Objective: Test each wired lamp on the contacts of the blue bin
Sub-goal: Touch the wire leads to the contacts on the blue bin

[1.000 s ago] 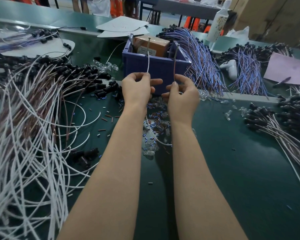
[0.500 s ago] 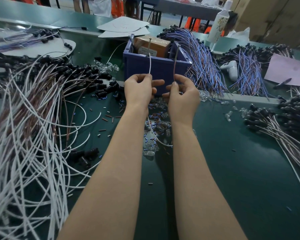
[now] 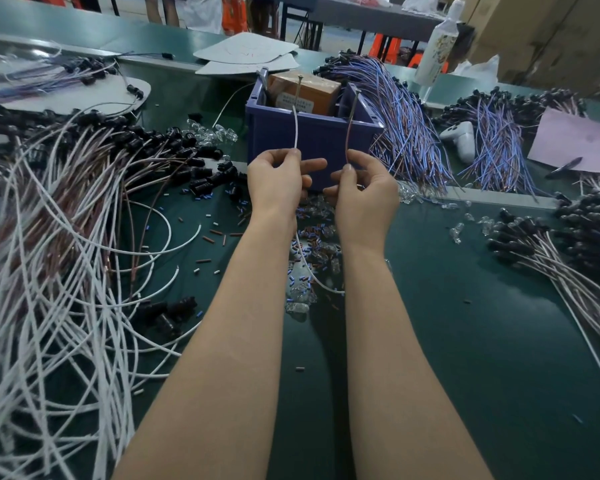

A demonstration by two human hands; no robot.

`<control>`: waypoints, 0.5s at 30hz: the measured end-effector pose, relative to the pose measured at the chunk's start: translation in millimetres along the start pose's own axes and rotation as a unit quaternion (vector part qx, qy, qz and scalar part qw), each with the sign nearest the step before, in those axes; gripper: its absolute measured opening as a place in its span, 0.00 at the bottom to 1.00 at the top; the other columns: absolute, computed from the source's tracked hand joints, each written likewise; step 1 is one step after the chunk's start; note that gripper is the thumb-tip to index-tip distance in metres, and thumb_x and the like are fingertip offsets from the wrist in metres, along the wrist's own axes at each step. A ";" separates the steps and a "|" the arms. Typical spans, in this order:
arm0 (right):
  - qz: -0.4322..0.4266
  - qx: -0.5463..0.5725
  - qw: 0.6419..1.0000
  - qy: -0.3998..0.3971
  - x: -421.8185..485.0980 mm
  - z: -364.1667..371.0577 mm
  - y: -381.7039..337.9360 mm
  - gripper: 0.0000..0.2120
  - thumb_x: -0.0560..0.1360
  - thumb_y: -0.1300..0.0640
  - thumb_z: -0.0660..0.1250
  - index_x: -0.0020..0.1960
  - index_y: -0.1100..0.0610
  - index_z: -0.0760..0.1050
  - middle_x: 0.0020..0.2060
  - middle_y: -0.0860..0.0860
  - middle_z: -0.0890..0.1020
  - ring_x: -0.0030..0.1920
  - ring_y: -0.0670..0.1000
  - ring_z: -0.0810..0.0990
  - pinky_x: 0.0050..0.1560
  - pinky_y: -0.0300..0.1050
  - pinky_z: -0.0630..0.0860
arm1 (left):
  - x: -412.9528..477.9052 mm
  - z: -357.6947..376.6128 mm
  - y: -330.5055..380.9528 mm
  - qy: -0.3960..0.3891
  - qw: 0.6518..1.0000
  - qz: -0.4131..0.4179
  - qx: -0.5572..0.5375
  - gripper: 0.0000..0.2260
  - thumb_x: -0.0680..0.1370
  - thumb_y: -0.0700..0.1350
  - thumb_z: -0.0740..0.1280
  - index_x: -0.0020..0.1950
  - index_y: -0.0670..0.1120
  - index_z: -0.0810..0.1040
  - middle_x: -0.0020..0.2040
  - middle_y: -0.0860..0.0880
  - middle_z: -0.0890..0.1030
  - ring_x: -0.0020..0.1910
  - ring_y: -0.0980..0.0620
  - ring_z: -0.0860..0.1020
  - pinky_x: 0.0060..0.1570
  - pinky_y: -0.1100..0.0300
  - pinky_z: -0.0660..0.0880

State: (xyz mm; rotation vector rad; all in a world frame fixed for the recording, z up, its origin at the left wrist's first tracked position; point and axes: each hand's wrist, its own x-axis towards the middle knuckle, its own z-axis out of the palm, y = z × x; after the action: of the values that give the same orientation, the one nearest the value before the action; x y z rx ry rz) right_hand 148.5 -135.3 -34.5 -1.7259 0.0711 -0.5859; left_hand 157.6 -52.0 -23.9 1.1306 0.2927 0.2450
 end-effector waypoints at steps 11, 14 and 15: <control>0.004 0.005 1.000 0.002 -0.2 1.2 0.5 0.11 0.78 0.65 0.60 0.57 0.59 0.77 0.36 0.50 0.80 0.30 0.47 0.80 0.46 0.53 0.80 | -1.4 0.0 1.0 -0.017 1.000 -0.008 0.001 0.05 0.80 0.39 0.61 0.45 0.44 0.72 0.36 0.47 0.83 0.21 0.60 0.69 0.20 0.69 0.64; -0.004 -0.007 1.000 0.003 0.1 1.1 0.8 0.11 0.78 0.65 0.60 0.57 0.59 0.77 0.36 0.49 0.80 0.28 0.43 0.79 0.43 0.46 0.80 | -1.3 -0.6 1.3 -0.017 1.000 -0.009 0.002 0.05 0.80 0.39 0.61 0.45 0.44 0.72 0.37 0.46 0.84 0.21 0.60 0.69 0.21 0.69 0.64; -0.005 -0.008 1.000 0.003 0.4 1.1 0.9 0.11 0.78 0.64 0.60 0.58 0.59 0.77 0.35 0.48 0.80 0.28 0.41 0.79 0.42 0.44 0.80 | -1.2 -0.9 1.3 -0.015 1.000 -0.010 0.003 0.05 0.80 0.39 0.61 0.45 0.44 0.72 0.37 0.47 0.84 0.21 0.60 0.69 0.21 0.69 0.64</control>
State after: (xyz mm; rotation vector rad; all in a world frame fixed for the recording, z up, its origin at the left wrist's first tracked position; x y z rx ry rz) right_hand 149.5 -134.7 -35.4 -1.7415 0.0716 -0.5993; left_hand 156.1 -51.1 -22.9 1.1353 0.2777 0.2104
